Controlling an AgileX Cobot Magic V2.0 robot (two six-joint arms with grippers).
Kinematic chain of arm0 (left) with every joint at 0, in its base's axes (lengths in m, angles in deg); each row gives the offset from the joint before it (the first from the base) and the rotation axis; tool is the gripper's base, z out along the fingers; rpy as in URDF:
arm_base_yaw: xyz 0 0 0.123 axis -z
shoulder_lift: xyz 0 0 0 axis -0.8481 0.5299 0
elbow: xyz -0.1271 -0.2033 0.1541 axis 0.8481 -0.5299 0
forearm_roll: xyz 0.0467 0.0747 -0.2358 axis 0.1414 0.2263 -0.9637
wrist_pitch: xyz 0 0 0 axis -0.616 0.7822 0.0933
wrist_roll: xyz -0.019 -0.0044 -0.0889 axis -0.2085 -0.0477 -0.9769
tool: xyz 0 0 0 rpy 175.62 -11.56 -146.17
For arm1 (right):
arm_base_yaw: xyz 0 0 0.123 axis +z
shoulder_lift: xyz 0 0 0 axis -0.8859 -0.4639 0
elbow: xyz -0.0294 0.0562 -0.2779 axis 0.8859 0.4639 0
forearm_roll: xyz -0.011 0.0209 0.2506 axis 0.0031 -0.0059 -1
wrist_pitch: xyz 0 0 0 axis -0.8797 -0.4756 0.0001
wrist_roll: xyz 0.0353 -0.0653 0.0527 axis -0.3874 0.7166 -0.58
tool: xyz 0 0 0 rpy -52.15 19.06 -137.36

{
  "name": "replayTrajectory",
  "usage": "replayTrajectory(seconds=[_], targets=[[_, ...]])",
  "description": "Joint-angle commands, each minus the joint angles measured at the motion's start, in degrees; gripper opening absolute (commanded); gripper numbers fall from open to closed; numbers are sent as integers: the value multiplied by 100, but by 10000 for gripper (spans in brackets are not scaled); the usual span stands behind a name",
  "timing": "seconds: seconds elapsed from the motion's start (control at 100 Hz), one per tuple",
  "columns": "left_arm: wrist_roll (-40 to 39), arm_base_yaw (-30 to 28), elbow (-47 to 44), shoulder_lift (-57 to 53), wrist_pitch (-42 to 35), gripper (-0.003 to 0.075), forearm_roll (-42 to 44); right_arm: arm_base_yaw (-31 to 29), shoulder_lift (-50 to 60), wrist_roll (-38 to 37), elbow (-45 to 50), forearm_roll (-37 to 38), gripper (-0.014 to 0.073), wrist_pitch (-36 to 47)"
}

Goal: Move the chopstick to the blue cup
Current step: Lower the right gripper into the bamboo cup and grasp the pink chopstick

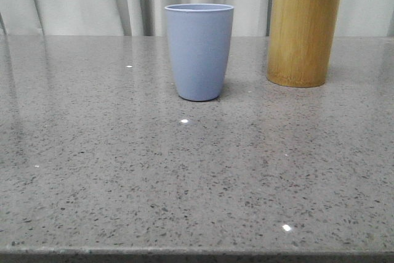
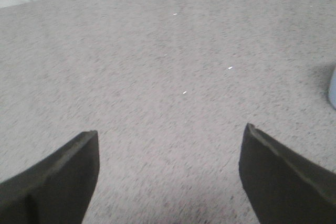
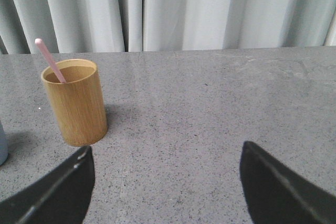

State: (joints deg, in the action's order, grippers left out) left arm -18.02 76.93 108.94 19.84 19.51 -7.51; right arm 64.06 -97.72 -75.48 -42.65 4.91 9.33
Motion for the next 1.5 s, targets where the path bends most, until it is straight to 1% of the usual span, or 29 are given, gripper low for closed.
replayTrajectory(seconds=[0.0,0.15,0.27,0.36,0.44,0.54,0.6,0.75,0.88,0.94,1.05,1.16,1.32,1.41,1.49], targets=[[-34,-124,-189,-526,-421,529,61,-11,-130,22,-161,49,573,486],[-34,-152,-833,-1320,-421,529,13,-11,-130,22,-161,49,573,491],[-34,-152,-1228,-1658,-431,529,25,-11,-130,17,-161,7,573,596],[-34,-152,-1393,-1694,-403,522,25,-11,-144,23,-161,-344,573,813],[-34,-152,-1459,-1694,-438,511,25,-11,-251,101,-161,-761,571,1196],[-34,-152,-1497,-1694,-607,494,25,-11,-586,541,-161,-1152,572,1832],[-34,-152,-1497,-1694,-697,484,25,-11,-840,814,-161,-1427,572,2077],[-34,-152,-1497,-1694,-805,461,25,65,-1549,1729,-161,-2100,572,2436],[-34,-152,-1497,-1694,-795,447,25,313,-2111,2545,-161,-2575,572,2696],[-34,-152,-1497,-1694,-795,440,25,475,-2365,2929,-161,-2629,572,2858],[-34,-152,-1497,-1694,-795,440,25,736,-2792,3203,-161,-2629,572,3260],[-34,-152,-1497,-1694,-795,440,25,1023,-3238,3220,-161,-2629,572,3712],[-34,-152,-1497,-1694,-795,440,25,1523,-3928,3225,-161,-2629,572,4165],[-34,-152,-1497,-1694,-795,440,25,1729,-4267,3225,-161,-2629,572,4602],[-34,-152,-1497,-1694,-795,440,25,1783,-4552,3220,-161,-2629,572,5105]])
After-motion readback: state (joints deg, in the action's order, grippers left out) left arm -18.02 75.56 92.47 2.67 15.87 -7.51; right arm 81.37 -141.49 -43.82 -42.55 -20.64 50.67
